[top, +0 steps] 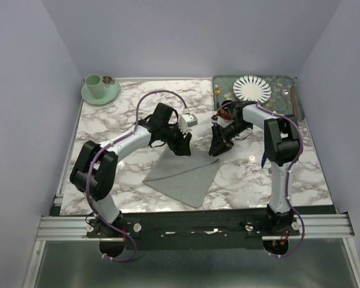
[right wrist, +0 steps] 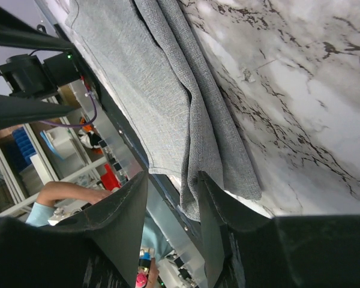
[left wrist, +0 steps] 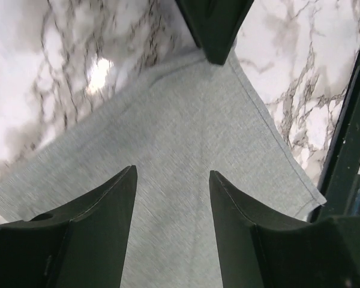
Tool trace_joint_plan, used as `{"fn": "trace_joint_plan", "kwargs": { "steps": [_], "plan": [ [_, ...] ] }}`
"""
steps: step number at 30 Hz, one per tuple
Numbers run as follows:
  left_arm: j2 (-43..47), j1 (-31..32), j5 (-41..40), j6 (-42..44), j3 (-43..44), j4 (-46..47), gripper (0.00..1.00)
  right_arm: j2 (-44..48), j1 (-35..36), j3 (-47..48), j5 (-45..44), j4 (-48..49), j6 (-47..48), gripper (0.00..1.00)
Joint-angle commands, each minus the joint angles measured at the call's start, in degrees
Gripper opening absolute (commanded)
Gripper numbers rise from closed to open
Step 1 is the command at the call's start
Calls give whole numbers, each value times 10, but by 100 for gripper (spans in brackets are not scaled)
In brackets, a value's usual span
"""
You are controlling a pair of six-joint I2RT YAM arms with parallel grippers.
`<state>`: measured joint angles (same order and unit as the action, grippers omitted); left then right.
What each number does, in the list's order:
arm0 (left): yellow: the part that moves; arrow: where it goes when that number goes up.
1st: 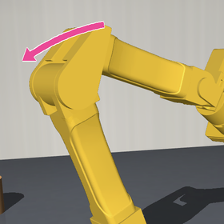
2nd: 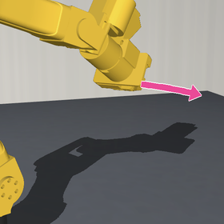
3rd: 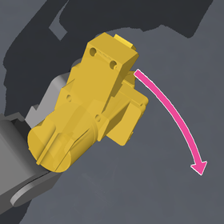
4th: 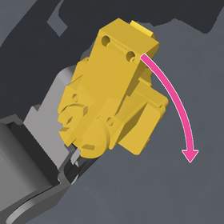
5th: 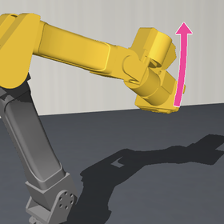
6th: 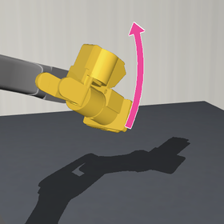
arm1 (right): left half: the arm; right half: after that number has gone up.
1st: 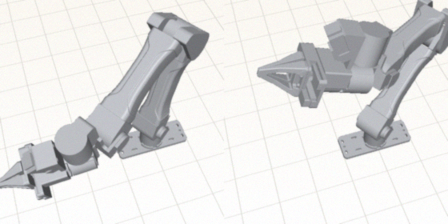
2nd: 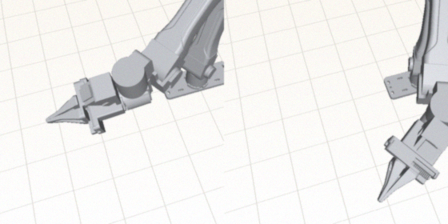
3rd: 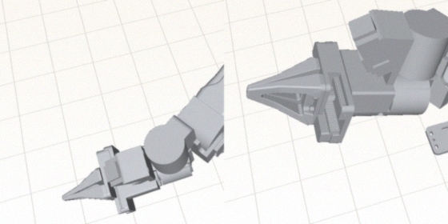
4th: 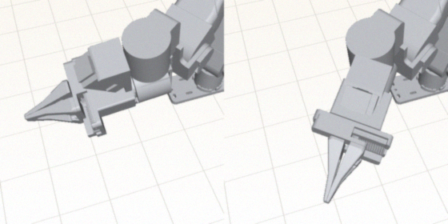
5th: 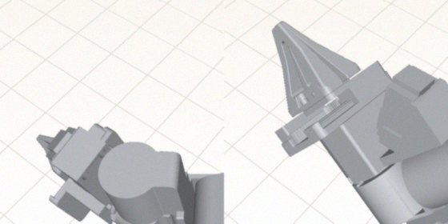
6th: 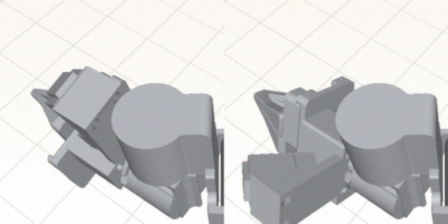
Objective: Fold the napkin into a case and place the utensils inside
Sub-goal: Smooth out the upper triangle-folded napkin at the center of the board, then pick up the upper triangle-folded napkin from the center of the board.
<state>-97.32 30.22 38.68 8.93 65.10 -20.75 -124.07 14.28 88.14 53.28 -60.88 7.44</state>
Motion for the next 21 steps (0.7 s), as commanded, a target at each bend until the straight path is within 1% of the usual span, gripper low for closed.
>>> {"fn": "trace_joint_plan", "kwargs": {
  "steps": [1,2,4,5,6,7,8,9,12,13,15,21],
  "plan": [
    [-25,1,69,157,55,38,61,18,4,-16,-26,14,-9,47],
    [-37,2,76,227,70,7,61,22,4,-18,-42,16,-10,47],
    [-74,4,90,288,127,-32,61,24,4,-24,-53,16,-11,48],
    [-87,9,91,350,146,-79,60,28,2,-24,-63,17,-13,48],
    [-102,12,83,373,184,-100,59,30,1,-25,-65,18,-15,49],
    [-130,17,76,398,204,-121,59,30,-2,-26,-66,19,-16,50],
    [-143,20,70,414,222,-155,57,32,-5,-25,-69,19,-18,51],
    [-155,29,62,441,249,-169,56,34,-7,-25,-70,19,-20,52],
    [-193,39,49,471,284,-198,56,35,-22,-21,-79,16,-21,56],
    [-208,42,42,478,292,-203,56,34,-29,-21,-80,17,-20,59],
    [-223,50,36,496,317,-234,56,34,-36,-22,-80,15,-21,60],
    [-253,77,7,529,330,-259,54,35,-49,-34,-78,12,-18,64]
  ]
}}
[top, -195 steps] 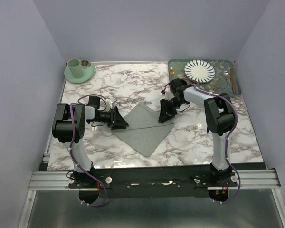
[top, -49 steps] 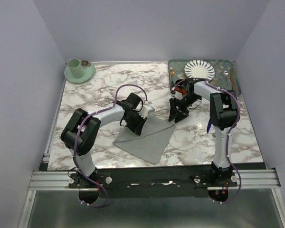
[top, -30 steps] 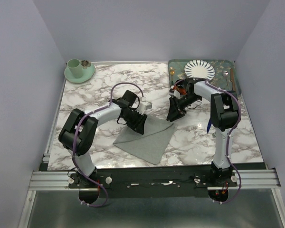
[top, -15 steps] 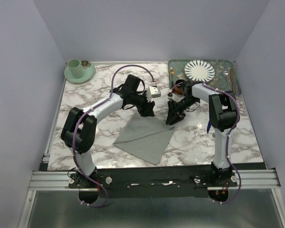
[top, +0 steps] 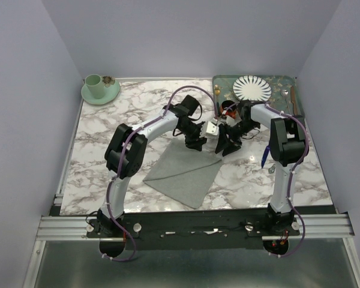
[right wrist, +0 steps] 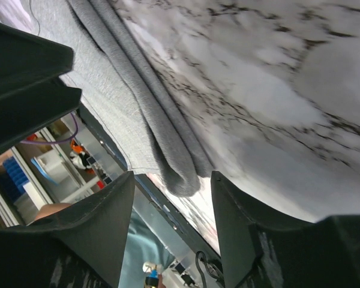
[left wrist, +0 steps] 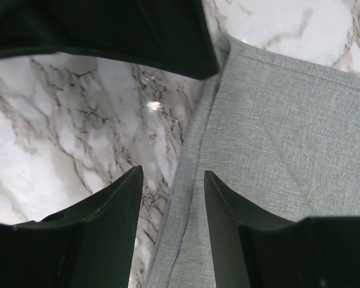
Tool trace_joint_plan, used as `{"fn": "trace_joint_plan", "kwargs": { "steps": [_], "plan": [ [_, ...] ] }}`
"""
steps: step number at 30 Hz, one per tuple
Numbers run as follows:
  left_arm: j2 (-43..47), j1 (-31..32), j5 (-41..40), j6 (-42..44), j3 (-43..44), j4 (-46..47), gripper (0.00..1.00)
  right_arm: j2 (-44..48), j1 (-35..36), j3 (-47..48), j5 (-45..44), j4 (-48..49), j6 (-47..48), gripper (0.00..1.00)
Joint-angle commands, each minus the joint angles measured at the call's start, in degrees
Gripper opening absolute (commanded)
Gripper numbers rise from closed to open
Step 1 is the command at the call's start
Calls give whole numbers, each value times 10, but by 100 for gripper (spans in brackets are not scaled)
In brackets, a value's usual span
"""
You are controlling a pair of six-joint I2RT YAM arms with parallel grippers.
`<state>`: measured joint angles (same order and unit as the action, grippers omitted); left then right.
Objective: Fold the napkin into a case and place the utensils inside
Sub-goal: Pick up the upper triangle-folded napkin from the center of the board.
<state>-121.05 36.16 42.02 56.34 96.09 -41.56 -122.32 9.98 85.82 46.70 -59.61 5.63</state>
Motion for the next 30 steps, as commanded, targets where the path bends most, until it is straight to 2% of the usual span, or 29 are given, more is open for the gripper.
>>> {"fn": "trace_joint_plan", "kwargs": {
  "steps": [1,13,14,18,20,21,25,30],
  "plan": [
    [-22,20,-30,55,23,-52,55,16,-7,-14,-12,-1,0,64],
    [-66,52,-86,69,39,-73,45,0,-9,-26,4,6,3,68],
    [-67,55,-95,71,38,-75,43,-4,-10,-24,5,6,3,68],
    [-62,60,-100,77,24,-67,26,-12,-9,-20,17,6,4,69],
    [-47,60,-100,61,3,-34,20,-17,-10,-19,24,9,5,70],
    [-39,60,-101,56,-7,-21,12,-17,-9,-19,30,11,5,71],
    [20,60,-102,37,-88,63,0,-25,-9,-17,36,28,4,74],
    [63,60,-107,20,-160,159,0,-48,-7,-11,73,35,4,82]
  ]
}}
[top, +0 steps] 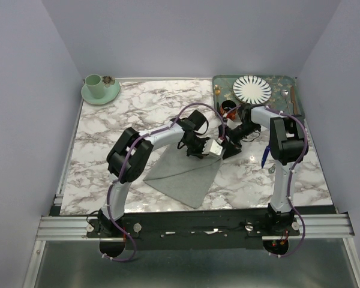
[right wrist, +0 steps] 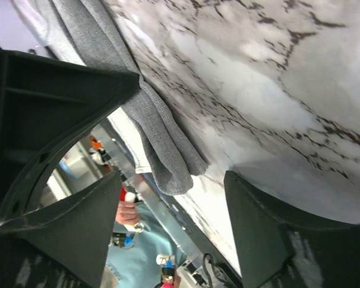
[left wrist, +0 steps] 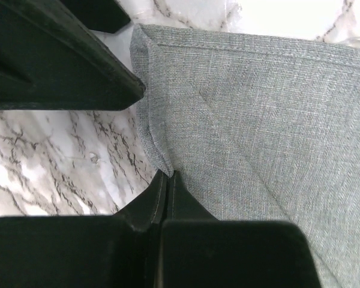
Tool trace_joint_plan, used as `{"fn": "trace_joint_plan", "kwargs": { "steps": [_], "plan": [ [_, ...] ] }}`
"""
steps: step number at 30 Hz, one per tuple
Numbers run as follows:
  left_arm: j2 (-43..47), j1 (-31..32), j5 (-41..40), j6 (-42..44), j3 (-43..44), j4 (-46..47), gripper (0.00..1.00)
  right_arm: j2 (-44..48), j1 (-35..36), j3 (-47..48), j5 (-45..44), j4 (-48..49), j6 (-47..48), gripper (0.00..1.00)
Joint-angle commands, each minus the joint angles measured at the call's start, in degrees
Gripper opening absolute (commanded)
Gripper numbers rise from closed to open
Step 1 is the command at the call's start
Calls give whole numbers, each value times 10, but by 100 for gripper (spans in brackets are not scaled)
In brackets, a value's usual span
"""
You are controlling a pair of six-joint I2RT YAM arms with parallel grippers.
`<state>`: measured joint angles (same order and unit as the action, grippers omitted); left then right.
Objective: Fold the napkin into a case and place the utensils inside
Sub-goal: Pick up the upper triangle-folded napkin from the center of the board.
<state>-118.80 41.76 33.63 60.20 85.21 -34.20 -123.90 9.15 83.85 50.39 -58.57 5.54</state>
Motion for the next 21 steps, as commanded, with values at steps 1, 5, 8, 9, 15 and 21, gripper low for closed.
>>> {"fn": "trace_joint_plan", "kwargs": {
  "steps": [1,5,8,9,15,21],
  "plan": [
    [45,4,-25,-19,-61,91,0,-34,3,10,40,26,6,83],
    [67,3,-27,-25,-98,144,0,-41,17,8,49,32,8,85],
    [82,3,-26,-21,-123,170,0,-48,30,6,48,36,9,87],
    [85,3,-26,-20,-125,174,0,-49,32,7,46,39,9,87],
    [108,0,-17,-20,-155,206,0,-59,39,2,24,49,11,89],
    [130,-1,-8,-14,-176,220,0,-52,39,-3,-11,62,4,91]
  ]
}}
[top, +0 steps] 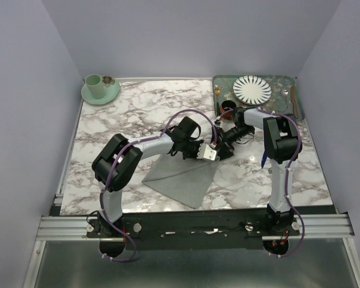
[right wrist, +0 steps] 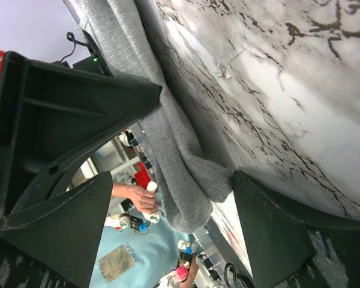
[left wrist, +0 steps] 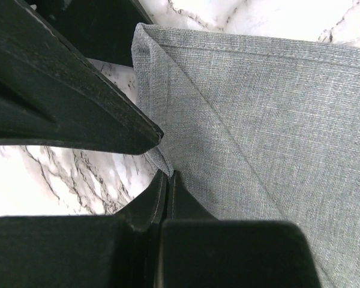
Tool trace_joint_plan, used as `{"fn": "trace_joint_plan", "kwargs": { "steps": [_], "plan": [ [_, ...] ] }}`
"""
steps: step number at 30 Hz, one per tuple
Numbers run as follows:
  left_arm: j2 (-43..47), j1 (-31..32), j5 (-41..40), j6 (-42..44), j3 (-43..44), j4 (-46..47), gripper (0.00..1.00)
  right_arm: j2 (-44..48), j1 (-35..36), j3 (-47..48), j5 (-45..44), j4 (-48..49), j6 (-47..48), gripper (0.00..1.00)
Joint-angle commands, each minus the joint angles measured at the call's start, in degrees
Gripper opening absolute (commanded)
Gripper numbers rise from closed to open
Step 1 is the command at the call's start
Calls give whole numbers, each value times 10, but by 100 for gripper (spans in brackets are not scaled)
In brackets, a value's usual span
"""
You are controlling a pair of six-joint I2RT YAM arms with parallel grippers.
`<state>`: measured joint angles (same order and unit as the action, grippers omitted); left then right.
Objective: Fold the napkin into a case and place the utensils inside
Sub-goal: Pick up the upper triangle-folded napkin from the center of the board.
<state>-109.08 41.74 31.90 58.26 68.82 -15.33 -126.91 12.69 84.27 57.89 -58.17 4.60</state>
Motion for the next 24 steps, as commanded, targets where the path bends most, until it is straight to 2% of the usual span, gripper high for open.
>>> {"fn": "trace_joint_plan", "kwargs": {
  "steps": [1,7,10,18,24],
  "plan": [
    [37,-1,11,5,-16,32,0,-19,2,-6,-92,58,15,91],
    [56,-5,14,14,-41,55,0,18,-12,-11,-156,73,3,94],
    [64,-7,23,13,-51,65,0,26,-13,-24,-158,89,-4,98],
    [97,-7,34,32,-108,135,0,-9,-3,-15,-68,84,1,100],
    [112,-9,45,63,-150,170,0,-18,15,4,14,46,33,99]
  ]
}}
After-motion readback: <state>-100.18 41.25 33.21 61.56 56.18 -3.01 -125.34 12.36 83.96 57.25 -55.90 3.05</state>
